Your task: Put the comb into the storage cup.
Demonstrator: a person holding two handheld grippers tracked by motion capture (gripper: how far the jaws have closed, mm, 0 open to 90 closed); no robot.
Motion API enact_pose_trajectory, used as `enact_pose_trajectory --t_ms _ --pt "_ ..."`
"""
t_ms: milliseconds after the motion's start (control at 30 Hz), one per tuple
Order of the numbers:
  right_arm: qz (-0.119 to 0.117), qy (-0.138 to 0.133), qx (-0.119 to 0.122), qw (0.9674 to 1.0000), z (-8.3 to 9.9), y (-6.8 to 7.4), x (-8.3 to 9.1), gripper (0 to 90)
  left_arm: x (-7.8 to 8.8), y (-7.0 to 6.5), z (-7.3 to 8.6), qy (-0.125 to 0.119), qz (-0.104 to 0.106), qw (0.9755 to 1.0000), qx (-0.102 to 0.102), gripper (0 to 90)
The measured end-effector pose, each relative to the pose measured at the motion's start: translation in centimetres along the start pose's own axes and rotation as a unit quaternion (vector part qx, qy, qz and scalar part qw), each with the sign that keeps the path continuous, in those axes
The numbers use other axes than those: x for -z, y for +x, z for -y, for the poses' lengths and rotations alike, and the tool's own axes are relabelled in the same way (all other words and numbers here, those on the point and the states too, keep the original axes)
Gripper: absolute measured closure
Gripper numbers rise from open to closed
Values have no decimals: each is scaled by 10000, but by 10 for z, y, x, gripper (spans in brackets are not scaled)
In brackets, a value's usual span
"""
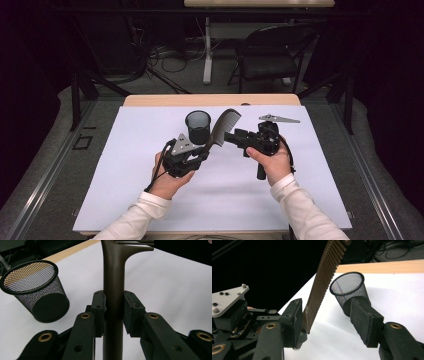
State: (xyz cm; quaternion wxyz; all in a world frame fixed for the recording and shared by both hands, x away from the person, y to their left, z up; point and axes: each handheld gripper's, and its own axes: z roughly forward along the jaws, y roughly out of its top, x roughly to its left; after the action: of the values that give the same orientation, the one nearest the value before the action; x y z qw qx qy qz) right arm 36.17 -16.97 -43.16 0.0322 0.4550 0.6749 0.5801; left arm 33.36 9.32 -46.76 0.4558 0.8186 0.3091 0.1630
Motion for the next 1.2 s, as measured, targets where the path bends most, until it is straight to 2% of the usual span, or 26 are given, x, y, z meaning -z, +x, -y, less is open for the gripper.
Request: enact_pose_trajectory --t_ms 333,500,633,1200 --pt "12 71 -76 9999 1 0 -4 459 -2 -2 2 22 -9 10000 -58 727" --pt "93 83 -25 9999 0 0 -5 445 -3 -3 3 37 6 10000 -57 727" --pt "69 157 -146 9997 0 -2 -5 463 -5 -5 4 51 12 10000 -60 727" --pt "-194 220 -291 9991 1 -4 -8 582 -7 -9 5 68 -14 9998 -181 727"
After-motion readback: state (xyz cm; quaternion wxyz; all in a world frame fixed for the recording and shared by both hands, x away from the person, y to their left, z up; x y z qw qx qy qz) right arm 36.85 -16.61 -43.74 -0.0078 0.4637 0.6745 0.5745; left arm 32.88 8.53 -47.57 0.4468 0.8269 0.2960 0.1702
